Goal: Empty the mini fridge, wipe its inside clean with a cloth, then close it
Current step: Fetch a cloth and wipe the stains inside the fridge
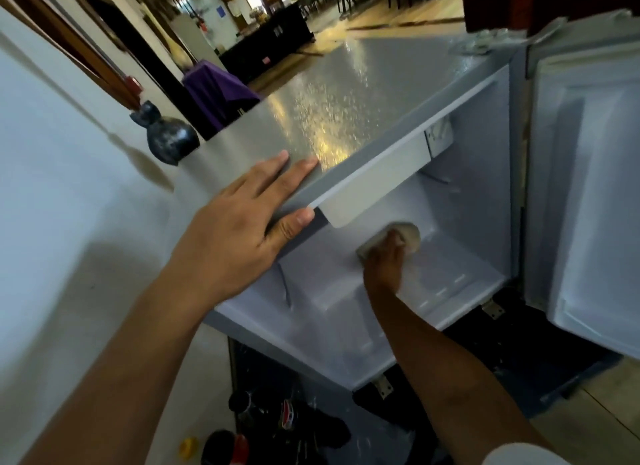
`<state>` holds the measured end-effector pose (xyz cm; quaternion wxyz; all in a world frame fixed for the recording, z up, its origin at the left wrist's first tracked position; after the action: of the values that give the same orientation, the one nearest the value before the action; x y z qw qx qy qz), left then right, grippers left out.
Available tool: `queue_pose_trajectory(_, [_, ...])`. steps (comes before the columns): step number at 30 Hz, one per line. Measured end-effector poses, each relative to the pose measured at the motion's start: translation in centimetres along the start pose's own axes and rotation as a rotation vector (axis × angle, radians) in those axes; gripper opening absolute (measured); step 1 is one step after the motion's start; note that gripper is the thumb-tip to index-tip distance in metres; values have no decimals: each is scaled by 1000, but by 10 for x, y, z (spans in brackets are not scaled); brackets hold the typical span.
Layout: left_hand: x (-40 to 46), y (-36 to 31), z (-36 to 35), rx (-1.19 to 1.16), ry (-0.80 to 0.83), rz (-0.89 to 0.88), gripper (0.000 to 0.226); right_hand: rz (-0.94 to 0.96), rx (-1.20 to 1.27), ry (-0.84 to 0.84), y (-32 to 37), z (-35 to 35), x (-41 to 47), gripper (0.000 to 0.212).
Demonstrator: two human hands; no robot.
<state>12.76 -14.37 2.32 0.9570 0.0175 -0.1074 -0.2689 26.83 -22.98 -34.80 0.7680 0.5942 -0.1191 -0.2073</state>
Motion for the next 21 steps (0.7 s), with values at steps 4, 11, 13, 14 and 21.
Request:
queue_pose_trajectory(4, [-1, -3, -4, 24, 4, -5, 62, -183, -25, -131, -18, 23, 38, 50])
queue_pose_trajectory(11, [1, -2, -3, -5, -20, -4, 59, 225, -44, -312, 84, 42, 44, 43])
queue_pose_trajectory(13, [1, -2, -3, -3, -18, -1, 59, 359, -114, -310, 96, 29, 26, 36])
queue_pose_trajectory(14, [1, -1, -3, 2, -15, -1, 59, 442, -163, -304, 96, 22, 19, 32])
queue_pose_trajectory(21, [2, 2, -4, -1, 19, -4, 62, 210, -157, -215, 28, 24, 31, 49])
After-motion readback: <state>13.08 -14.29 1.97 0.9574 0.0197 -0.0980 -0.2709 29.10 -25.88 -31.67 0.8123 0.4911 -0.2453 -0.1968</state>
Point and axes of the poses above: each hand's wrist, its own x-axis towards the middle knuckle, its own z-axis out of the back of the hand, y = z × x, the point moved 4 cm from there along x, towards the middle knuckle, and after that the axes turned 4 degrees about -x, right-handed, at the moved point
